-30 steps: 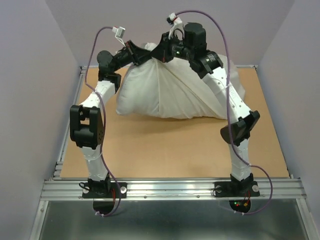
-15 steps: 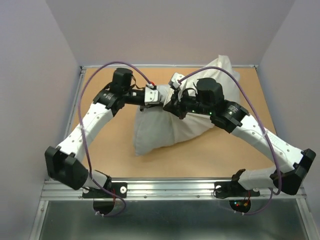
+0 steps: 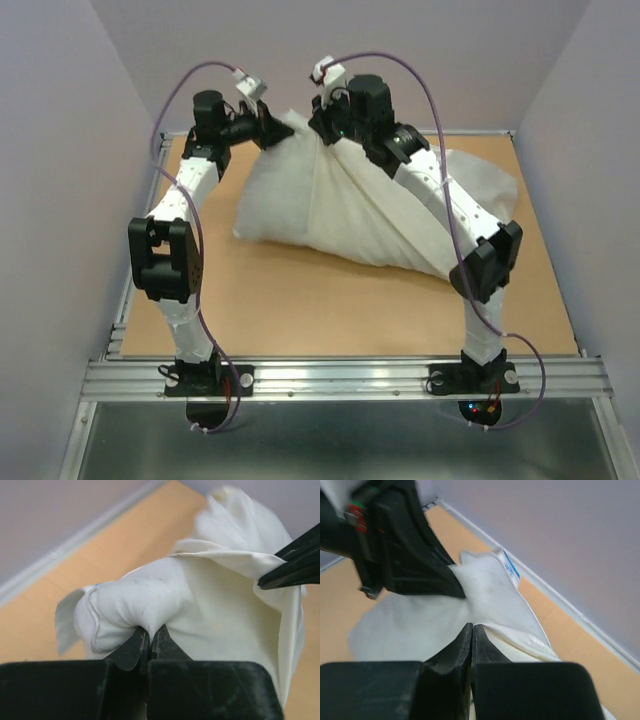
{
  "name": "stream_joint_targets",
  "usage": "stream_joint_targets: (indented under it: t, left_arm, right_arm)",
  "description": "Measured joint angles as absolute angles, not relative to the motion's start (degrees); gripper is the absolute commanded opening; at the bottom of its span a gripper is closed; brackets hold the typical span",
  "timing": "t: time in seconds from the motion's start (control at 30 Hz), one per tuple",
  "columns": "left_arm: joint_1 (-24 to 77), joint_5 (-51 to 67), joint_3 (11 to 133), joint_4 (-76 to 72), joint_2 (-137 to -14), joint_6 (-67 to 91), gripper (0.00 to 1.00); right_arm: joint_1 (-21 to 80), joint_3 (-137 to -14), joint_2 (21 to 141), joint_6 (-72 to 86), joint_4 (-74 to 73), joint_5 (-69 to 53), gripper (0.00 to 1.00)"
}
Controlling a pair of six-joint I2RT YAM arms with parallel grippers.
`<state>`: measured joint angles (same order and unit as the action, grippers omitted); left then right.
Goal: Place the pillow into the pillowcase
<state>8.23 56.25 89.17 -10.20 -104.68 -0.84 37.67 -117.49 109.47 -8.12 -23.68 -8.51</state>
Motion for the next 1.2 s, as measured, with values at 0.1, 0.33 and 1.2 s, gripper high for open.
stream_joint_targets:
  t: [0.1,0.33,1.2]
  left_arm:
    - [4.91,52.27,96.33,-16.80,-107.50,6.04,0.00]
    - [3.64,51.86,95.46,-16.95,-92.53,-4.21,0.00]
    - [10.02,45.87,82.04,-12.64,-84.58,6.90,0.00]
  right_arm:
    - [34.98,-138.19,121.34,-8.08,-23.11,-8.56,0.00]
    - [35.00,-138.93,116.71,-6.20,-18.57,-12.58,0.01]
    - [45.10,-112.62,102.76,-13.78,-15.73,-5.04,0.01]
